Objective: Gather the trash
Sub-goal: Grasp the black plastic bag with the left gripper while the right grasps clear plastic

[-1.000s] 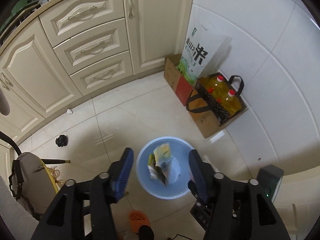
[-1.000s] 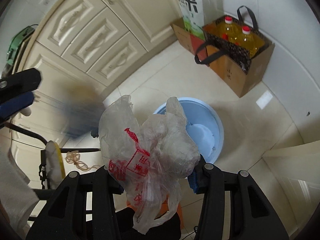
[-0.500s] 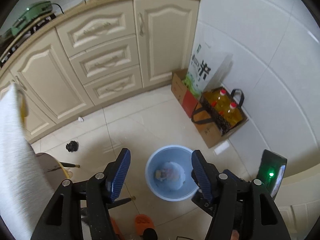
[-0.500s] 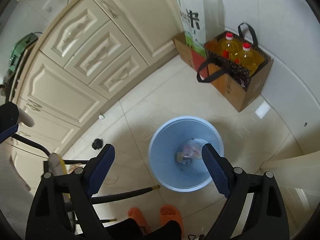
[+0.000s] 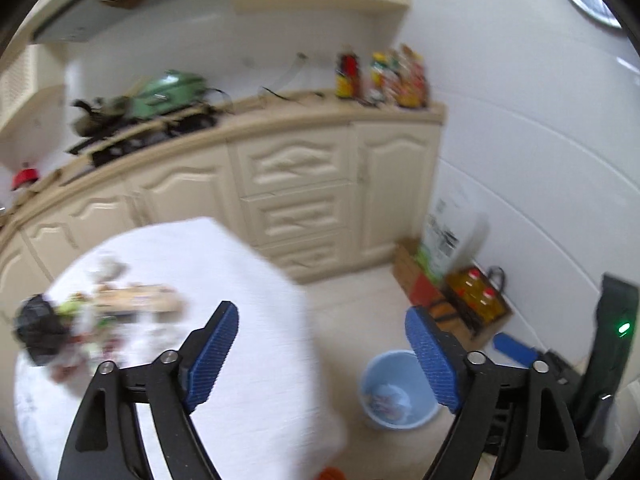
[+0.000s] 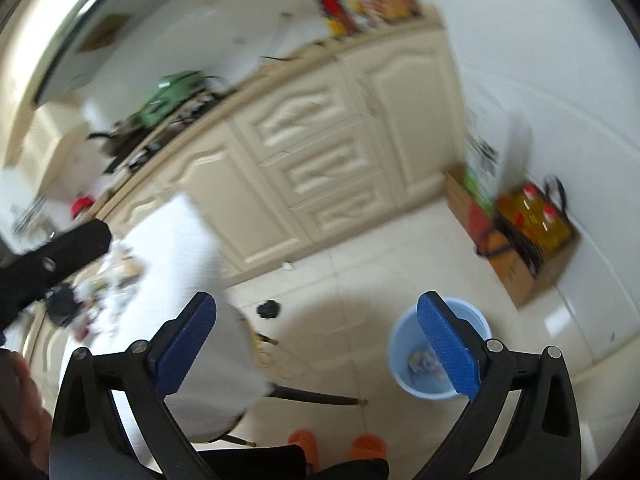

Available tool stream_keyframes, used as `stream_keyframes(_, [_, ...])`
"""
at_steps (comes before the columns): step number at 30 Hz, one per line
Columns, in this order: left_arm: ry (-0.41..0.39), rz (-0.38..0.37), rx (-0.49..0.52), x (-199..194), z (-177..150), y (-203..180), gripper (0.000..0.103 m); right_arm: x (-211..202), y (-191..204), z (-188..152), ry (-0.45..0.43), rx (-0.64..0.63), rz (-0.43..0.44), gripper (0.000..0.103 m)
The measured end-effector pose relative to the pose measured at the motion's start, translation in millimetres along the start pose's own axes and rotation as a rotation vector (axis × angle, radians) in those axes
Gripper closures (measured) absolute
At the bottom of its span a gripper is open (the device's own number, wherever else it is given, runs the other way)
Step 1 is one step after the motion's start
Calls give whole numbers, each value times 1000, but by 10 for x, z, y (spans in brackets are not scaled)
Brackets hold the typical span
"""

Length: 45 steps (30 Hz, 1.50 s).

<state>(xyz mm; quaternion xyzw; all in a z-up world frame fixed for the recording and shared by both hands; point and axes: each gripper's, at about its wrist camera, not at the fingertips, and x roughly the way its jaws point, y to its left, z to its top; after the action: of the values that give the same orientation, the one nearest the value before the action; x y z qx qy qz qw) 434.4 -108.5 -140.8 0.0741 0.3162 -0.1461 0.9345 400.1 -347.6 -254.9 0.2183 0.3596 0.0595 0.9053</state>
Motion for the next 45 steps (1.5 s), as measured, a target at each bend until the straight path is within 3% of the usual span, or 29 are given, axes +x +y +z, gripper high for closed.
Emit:
stream_keyframes(6, [-93,228,-88,-484,-391,921,9,-20,902,-25,9,-151,64,0])
stream_keyframes(10, [-101,380,-113,-487,-681,1315,9,160,1406,-76,36,-235,89,0])
stream_keyframes(17, [8,465,-208,-203,-1122,1815,11,697,2021,-165,111,-338,90,0])
stream_keyframes(22, [56,458,-212,16,-1277,1866,10,1163,2352,-240,163,-404,59,0])
stream_keyframes(24, [66,463,-186,138,-1278,1807,14,1311,2411,-243,185,-419,49,0])
stream_keyframes(27, [76,486,-178,250,-1327,1761,42,1557,2501,-283,227,-454,37,0])
stream_keyframes(30, [70,457,-233,274,-1256,1953,51,1702,2549,-293,242,-473,25,3])
stream_keyframes(33, [54,461,-270,181,-1256,1967,53,1848,2564,-301,270,-477,15,16])
stream_keyframes(35, [39,447,-290,-15,-1278,1989,54,1876,2579,-334,284,-479,51,39])
stream_keyframes(36, [30,445,-296,-100,-1266,2007,54,1879,2594,-353,290,-486,78,45])
stream_keyframes(38, [17,447,-293,-292,-1162,2086,54,1811,2612,-365,287,-493,123,73])
stream_keyframes(41, [-9,435,-294,-481,-1085,2029,55,1673,2626,-381,274,-477,158,75])
stream_keyframes(45, [-45,351,-300,-872,-1107,1816,55,1364,2483,-354,237,-421,225,75])
